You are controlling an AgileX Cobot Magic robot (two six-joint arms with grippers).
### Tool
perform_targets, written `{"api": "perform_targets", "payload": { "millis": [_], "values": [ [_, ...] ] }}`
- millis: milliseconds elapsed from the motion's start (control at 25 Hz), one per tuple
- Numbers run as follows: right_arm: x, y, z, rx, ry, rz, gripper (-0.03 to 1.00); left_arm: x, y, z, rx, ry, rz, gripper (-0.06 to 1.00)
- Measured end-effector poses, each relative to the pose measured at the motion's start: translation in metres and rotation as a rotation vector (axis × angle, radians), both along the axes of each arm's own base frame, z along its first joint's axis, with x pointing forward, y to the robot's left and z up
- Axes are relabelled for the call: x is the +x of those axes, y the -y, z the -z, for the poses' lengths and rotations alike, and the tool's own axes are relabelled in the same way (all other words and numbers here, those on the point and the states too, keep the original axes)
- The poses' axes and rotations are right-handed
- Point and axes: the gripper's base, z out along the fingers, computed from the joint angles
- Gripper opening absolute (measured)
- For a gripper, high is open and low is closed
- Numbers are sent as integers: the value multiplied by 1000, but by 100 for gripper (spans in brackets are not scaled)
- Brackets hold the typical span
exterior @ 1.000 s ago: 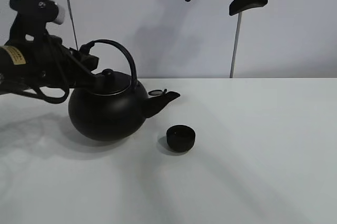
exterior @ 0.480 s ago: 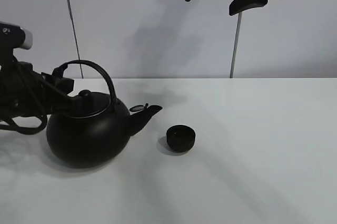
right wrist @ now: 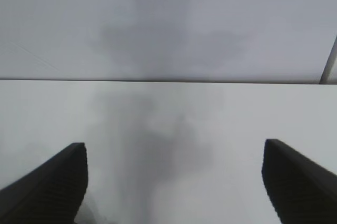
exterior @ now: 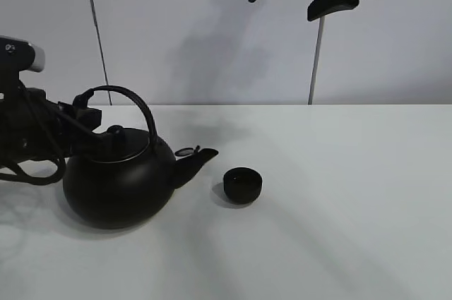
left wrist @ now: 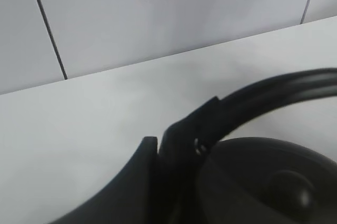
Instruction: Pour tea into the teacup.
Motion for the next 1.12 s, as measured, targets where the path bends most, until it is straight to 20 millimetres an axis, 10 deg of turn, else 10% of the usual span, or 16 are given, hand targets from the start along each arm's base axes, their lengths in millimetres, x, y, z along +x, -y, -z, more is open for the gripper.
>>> {"api": "perform_targets", "payload": {
  "millis": [440,840,1120],
  "values": [
    [0,0,0,0,0,0,62,-20,-3,-3,-100,-4,24,53],
    [0,0,0,0,-1,0,62,-88,-26,-27,-22,32,113,57],
    [0,0,0,1,-1,0,62,-79,-16,-53,-18,-264,138,57]
  ]
}}
